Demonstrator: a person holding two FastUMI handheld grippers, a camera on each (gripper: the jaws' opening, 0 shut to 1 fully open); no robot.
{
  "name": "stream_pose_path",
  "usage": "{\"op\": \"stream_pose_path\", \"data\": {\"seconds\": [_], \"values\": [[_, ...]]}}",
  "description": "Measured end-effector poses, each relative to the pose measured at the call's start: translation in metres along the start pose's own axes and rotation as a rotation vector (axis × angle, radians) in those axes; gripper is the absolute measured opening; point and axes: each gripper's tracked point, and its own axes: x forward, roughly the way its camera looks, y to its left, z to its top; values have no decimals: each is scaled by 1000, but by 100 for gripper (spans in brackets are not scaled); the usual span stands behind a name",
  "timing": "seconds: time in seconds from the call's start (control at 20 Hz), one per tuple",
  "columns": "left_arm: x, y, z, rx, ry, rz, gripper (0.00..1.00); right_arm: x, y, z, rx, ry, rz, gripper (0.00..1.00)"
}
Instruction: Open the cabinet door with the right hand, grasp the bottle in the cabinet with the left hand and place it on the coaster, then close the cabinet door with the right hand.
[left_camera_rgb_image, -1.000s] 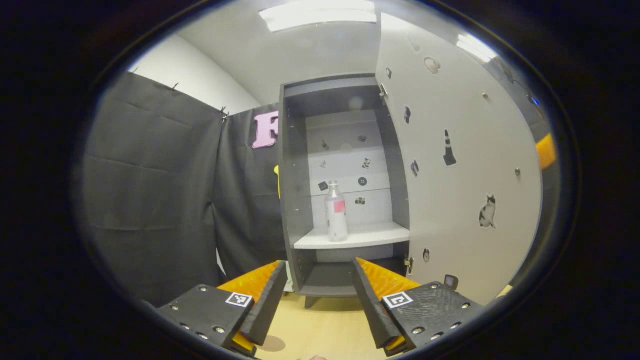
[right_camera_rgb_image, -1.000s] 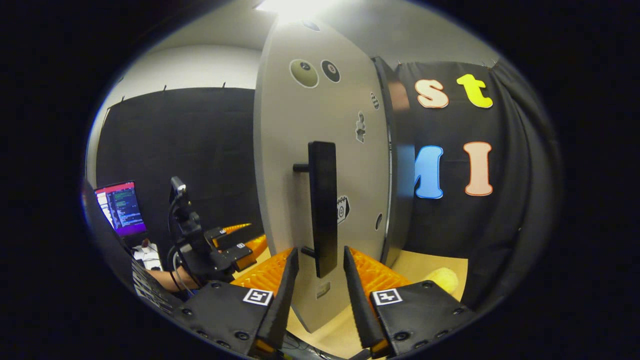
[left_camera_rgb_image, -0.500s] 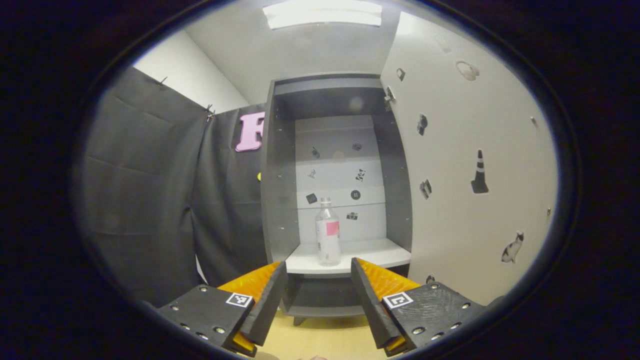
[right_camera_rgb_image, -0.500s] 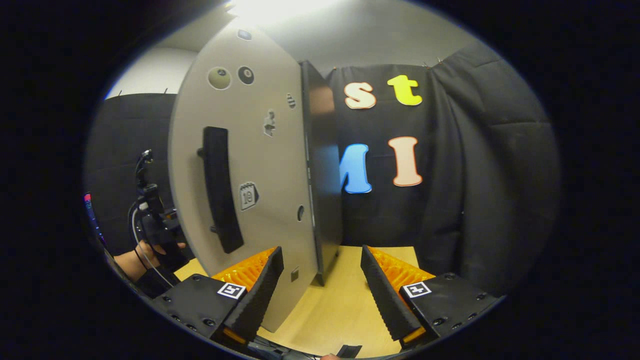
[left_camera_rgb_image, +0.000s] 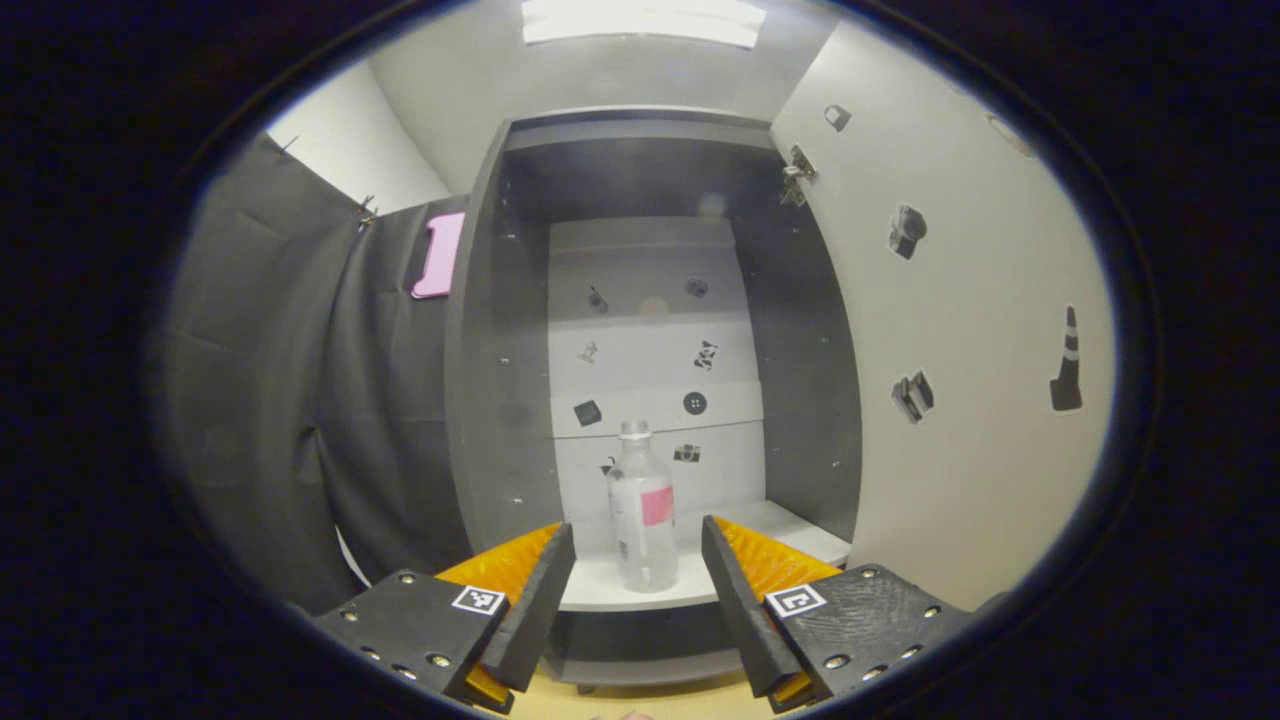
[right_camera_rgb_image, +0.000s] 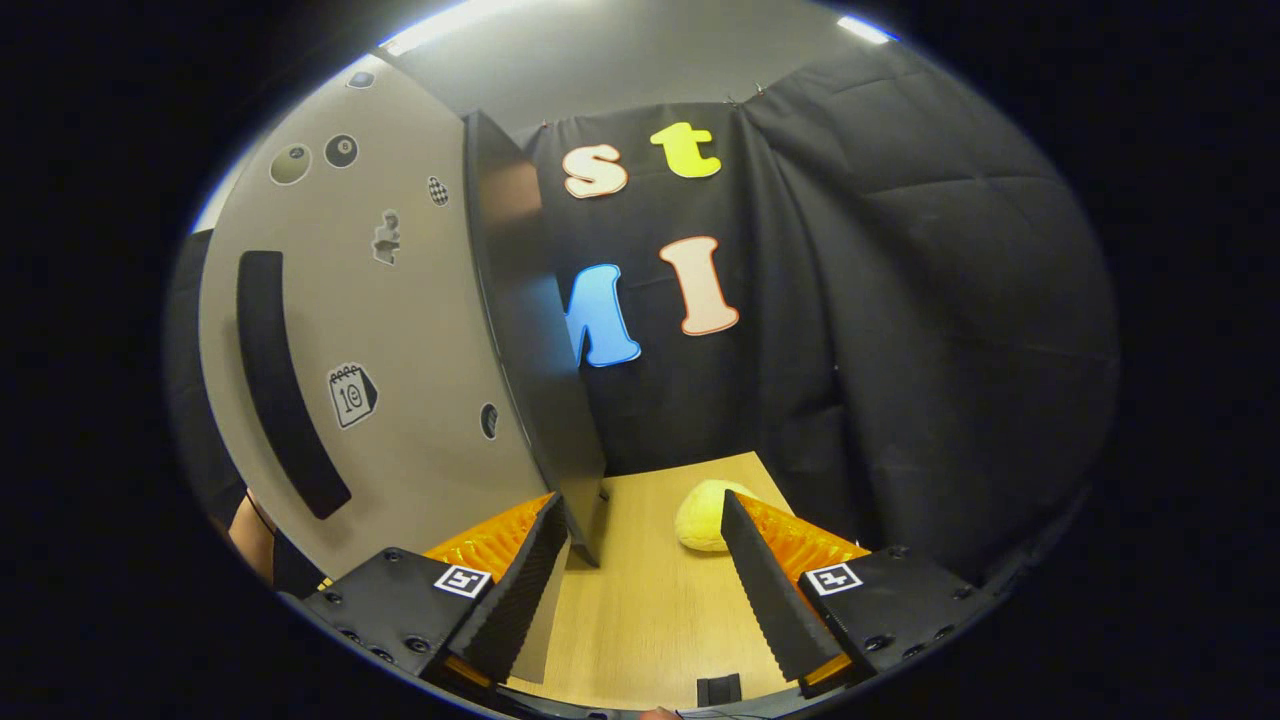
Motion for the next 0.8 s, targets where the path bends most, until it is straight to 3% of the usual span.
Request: {"op": "stream_pose_path", "data": {"seconds": [0.4,0.8], "values": [[75,-1,-13,-50,3,-69,79,13,-4,-14,-14,2,-122,98],[123,5,-37,5,29,-66,76,22,-7,-17,3,17,-193,98]]}}
